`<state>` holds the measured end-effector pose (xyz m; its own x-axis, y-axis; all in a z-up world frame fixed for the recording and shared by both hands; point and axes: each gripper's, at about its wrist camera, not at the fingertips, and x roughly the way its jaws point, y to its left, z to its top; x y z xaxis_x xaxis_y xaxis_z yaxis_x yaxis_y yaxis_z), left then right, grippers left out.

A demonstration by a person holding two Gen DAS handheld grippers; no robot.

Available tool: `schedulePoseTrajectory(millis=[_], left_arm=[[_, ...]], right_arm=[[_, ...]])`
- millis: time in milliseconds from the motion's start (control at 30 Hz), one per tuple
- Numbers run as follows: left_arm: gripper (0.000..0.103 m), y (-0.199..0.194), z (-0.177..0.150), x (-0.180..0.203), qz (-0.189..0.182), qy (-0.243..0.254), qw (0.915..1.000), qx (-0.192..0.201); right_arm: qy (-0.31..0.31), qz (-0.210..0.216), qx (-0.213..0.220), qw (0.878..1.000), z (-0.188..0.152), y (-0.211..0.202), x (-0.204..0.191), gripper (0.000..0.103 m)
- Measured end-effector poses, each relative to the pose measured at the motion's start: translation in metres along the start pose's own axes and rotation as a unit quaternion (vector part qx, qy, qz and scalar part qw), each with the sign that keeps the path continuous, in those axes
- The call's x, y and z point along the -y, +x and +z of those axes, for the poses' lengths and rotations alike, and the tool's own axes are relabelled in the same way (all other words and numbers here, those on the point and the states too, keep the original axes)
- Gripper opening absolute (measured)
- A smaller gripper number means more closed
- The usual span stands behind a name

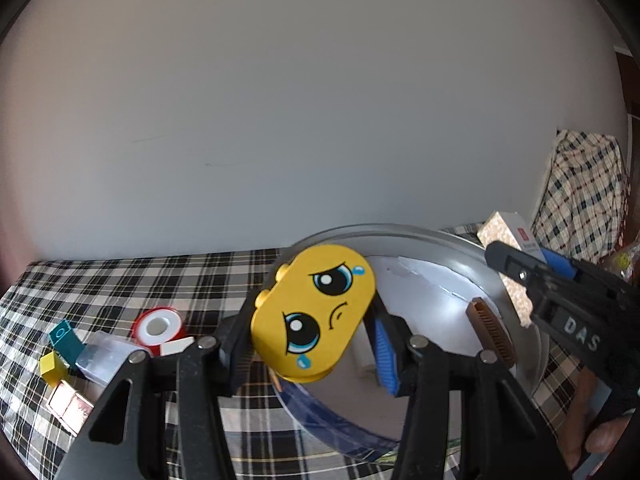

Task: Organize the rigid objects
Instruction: 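Carry the white box in the right tool while the left tool carries the yellow block over the tin, then lower and open the right tool over the tin while the left tool releases the yellow block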

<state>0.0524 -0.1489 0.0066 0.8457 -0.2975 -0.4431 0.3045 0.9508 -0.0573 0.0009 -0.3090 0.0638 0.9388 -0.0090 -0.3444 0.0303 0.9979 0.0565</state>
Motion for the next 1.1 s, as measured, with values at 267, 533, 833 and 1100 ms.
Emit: schedulePoseTrajectory(millis=[267,533,833,1100], left_arm=[[0.05,0.009,-0.001,0.022,-0.014,0.016,0.9997,-0.009],[0.05,0.018,-0.002,0.035,-0.015,0.023,0.9993,-0.026],[0.05,0.027,-0.006,0.043,-0.009,0.035,0.9984,-0.043],[0.05,0.028,-0.007,0.04,-0.008,0.038,0.9978,-0.055]], right_arm=[[0.005,-0.027,-0.007,1.0,0.002,0.002,0.008,0.044],[-0.005,-0.046,-0.021,0.999,0.001,0.004,0.004,0.044],[0.015,-0.054,-0.037,0.998,-0.001,0.018,0.023,0.044],[0.011,-0.056,-0.07,0.996,-0.012,0.032,0.021,0.044]])
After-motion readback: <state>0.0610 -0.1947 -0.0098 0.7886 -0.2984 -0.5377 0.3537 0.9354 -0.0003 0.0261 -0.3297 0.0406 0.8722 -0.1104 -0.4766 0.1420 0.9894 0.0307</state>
